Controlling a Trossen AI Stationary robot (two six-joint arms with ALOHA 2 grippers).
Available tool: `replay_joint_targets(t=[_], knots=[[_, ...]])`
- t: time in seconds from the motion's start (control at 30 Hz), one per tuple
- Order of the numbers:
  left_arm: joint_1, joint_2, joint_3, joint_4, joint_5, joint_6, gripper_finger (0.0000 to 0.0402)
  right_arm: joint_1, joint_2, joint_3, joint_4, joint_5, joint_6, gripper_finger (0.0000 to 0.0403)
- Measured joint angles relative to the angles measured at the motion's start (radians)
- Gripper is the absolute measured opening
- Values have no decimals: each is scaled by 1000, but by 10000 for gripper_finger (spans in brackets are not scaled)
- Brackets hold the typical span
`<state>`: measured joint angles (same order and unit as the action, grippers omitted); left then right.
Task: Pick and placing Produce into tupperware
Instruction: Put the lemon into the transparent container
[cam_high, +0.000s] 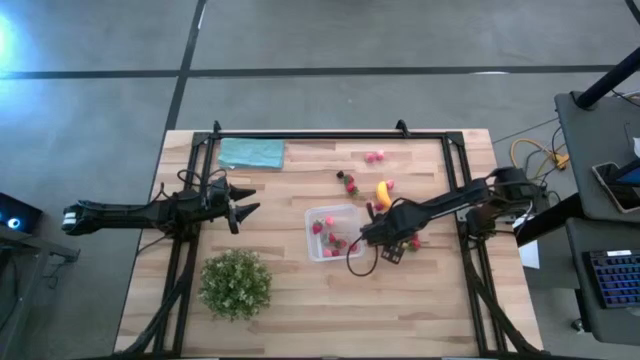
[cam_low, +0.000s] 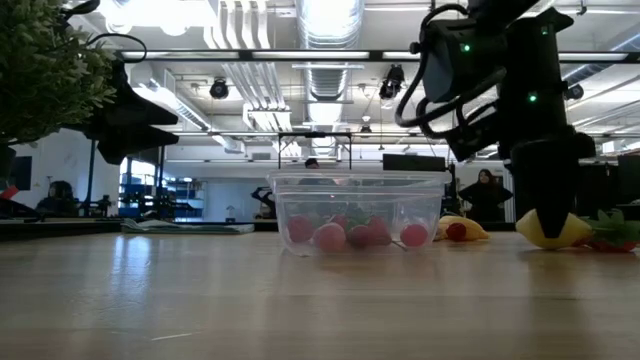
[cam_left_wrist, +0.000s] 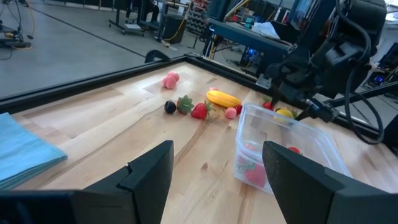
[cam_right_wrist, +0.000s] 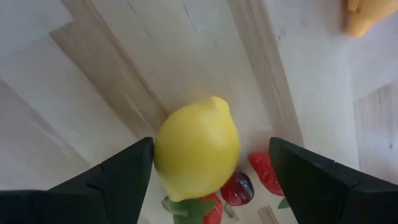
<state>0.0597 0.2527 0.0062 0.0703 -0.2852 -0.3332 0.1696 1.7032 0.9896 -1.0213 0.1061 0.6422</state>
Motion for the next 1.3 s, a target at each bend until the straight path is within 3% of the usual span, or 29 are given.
replay_joint_targets(t=[0.3,0.77,1.03,1.3], knots=[[0,0,0,0,0,0,233,0,15,-3,8,-29,55,296],[0,2,0,0,0,0,233,1,12,-4,8,-65,118,197],[0,2,0,0,0,0,233,3,-2,21,-4,-89,125,206],[0,1,0,0,0,0,233,3,-70,197,-33,-73,114,200]])
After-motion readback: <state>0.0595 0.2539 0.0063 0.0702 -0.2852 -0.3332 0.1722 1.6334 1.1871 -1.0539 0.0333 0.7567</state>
